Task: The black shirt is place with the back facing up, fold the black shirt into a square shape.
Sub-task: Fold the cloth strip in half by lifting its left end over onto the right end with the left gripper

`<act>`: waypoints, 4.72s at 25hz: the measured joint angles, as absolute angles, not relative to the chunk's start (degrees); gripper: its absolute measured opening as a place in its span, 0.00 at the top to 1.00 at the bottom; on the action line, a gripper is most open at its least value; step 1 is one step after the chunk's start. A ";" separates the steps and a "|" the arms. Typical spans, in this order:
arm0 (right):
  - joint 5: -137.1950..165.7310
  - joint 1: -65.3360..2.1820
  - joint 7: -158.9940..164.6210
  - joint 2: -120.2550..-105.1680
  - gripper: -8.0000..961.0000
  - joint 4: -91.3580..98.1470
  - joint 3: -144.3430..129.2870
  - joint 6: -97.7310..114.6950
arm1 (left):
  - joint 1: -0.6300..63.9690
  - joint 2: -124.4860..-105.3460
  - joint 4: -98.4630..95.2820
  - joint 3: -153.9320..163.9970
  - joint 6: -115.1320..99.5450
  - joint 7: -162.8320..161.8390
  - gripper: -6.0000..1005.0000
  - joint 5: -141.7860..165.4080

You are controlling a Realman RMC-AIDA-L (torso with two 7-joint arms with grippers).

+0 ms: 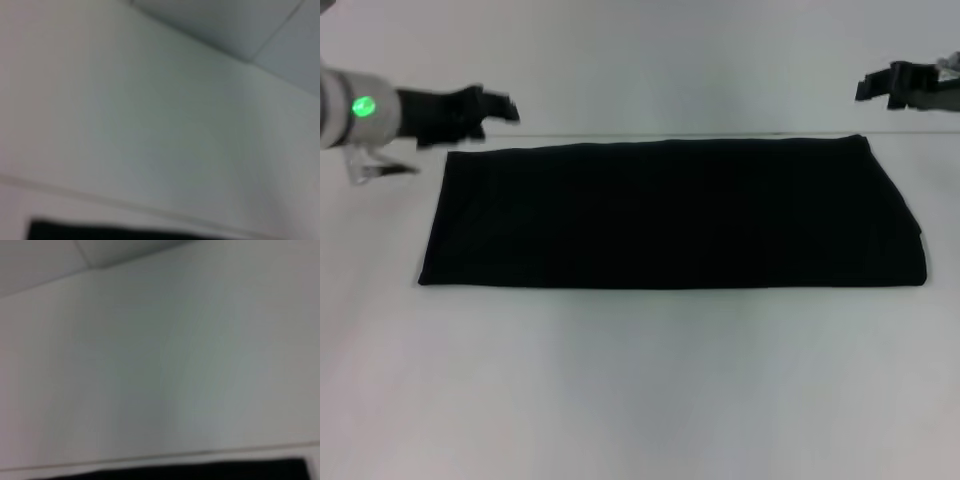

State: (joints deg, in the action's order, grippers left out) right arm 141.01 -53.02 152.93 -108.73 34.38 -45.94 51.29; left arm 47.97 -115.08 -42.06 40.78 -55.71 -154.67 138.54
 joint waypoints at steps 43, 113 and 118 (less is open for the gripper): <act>137.11 -49.83 152.77 -103.80 0.08 36.81 -33.33 70.42 | 32.03 -115.10 -25.17 6.57 -67.29 -152.04 0.32 135.06; 103.88 -35.14 108.25 -111.44 0.08 40.20 -27.52 75.76 | 40.68 -115.46 -21.04 13.09 -59.25 -140.48 0.89 132.63; 95.70 -28.17 91.53 -115.98 0.08 37.98 -27.05 76.12 | 40.16 -115.50 -21.23 12.78 -59.16 -138.65 0.89 132.52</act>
